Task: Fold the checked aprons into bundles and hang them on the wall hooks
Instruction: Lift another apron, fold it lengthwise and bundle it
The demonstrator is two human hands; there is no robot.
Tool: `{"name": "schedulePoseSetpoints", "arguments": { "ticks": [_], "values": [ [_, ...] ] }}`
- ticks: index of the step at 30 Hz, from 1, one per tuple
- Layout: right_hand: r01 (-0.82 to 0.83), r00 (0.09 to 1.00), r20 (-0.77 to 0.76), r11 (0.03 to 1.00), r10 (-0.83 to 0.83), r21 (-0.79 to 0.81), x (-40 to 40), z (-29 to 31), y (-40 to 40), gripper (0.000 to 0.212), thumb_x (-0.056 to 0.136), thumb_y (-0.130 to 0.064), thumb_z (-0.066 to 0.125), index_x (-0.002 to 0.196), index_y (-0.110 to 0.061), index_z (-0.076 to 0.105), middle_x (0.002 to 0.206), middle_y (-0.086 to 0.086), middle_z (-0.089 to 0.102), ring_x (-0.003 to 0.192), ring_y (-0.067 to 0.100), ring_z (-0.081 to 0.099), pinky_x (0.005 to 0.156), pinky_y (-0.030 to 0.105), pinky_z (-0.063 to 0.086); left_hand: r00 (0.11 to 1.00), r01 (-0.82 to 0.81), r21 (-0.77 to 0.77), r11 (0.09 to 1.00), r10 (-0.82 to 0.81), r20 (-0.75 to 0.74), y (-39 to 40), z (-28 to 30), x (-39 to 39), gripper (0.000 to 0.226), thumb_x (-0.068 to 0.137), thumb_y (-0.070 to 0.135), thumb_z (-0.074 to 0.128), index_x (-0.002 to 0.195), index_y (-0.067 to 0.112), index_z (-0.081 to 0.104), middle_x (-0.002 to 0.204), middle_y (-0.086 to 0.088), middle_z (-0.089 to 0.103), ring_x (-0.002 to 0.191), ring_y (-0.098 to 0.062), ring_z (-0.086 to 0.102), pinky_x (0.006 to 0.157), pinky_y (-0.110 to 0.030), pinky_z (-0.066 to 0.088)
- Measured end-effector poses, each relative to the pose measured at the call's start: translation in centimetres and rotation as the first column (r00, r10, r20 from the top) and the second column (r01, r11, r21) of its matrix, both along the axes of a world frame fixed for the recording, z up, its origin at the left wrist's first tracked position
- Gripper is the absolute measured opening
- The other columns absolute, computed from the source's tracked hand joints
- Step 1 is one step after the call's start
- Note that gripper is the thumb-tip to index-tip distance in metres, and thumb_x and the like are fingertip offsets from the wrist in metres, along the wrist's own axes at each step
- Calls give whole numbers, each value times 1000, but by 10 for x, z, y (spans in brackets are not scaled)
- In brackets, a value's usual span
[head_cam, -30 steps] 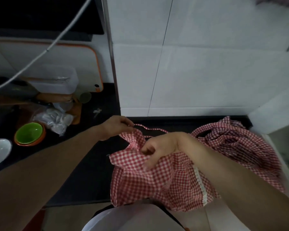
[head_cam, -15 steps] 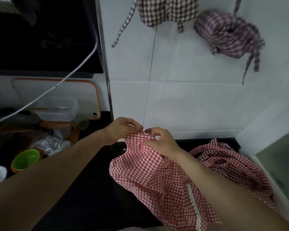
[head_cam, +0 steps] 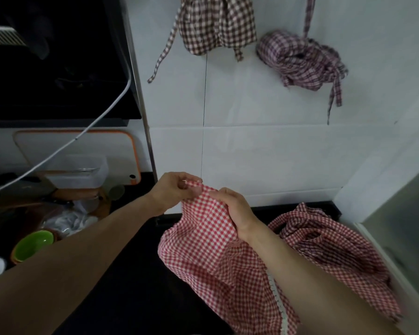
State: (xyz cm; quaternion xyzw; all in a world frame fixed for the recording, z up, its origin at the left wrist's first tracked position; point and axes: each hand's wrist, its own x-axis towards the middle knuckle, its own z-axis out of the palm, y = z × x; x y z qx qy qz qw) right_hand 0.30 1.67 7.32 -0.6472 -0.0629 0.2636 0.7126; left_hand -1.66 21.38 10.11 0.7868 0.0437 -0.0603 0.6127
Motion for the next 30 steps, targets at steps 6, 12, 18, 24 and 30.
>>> {"name": "schedulePoseSetpoints", "arguments": {
  "ticks": [6, 12, 18, 24, 30],
  "values": [
    [-248, 900, 241, 882, 363, -402, 0, 12, -18, 43, 100, -57, 41, 99, -28, 72, 103, -7, 74, 98, 13, 69, 94, 28, 49, 975, -198, 136, 971, 181, 130, 5, 23, 2, 16, 77, 18, 80, 89, 9, 74, 83, 0, 75, 69, -4, 71, 62, -13, 54],
    [-357, 785, 231, 725, 574, -590, 11, 30, -52, 51, 90, -56, 59, 108, -11, 74, 107, 3, 75, 100, 26, 70, 100, 45, 51, 919, -319, 157, 935, 266, 290, 6, 44, 4, 12, 84, 16, 77, 92, 11, 71, 83, 6, 70, 70, 1, 66, 58, -4, 48],
    [-445, 751, 104, 616, 652, -650, 22, 52, -95, 25, 97, -23, 65, 74, -27, 76, 75, -14, 71, 68, 1, 63, 67, 16, 45, 902, -345, 223, 912, 256, 347, -5, 53, 4, 4, 92, 14, 67, 94, 14, 63, 85, 7, 64, 79, -3, 61, 63, -10, 44],
    [-493, 706, -236, 225, 668, -841, 18, 36, -134, 21, 84, -39, 72, 69, -25, 71, 66, -20, 66, 70, 4, 60, 71, 24, 48, 864, -416, -74, 906, 419, 277, -15, 53, 1, 10, 89, 9, 71, 86, 16, 66, 88, -2, 70, 80, -13, 68, 67, -21, 54],
    [-309, 803, -196, 111, 563, -945, -8, 53, -156, 39, 77, -51, 69, 49, -29, 53, 57, -16, 54, 64, 6, 52, 55, 21, 36, 866, -385, -170, 907, 419, 274, -9, 57, -11, 7, 90, 5, 69, 96, 5, 66, 89, -4, 70, 78, -12, 69, 63, -14, 54]
  ]
}}
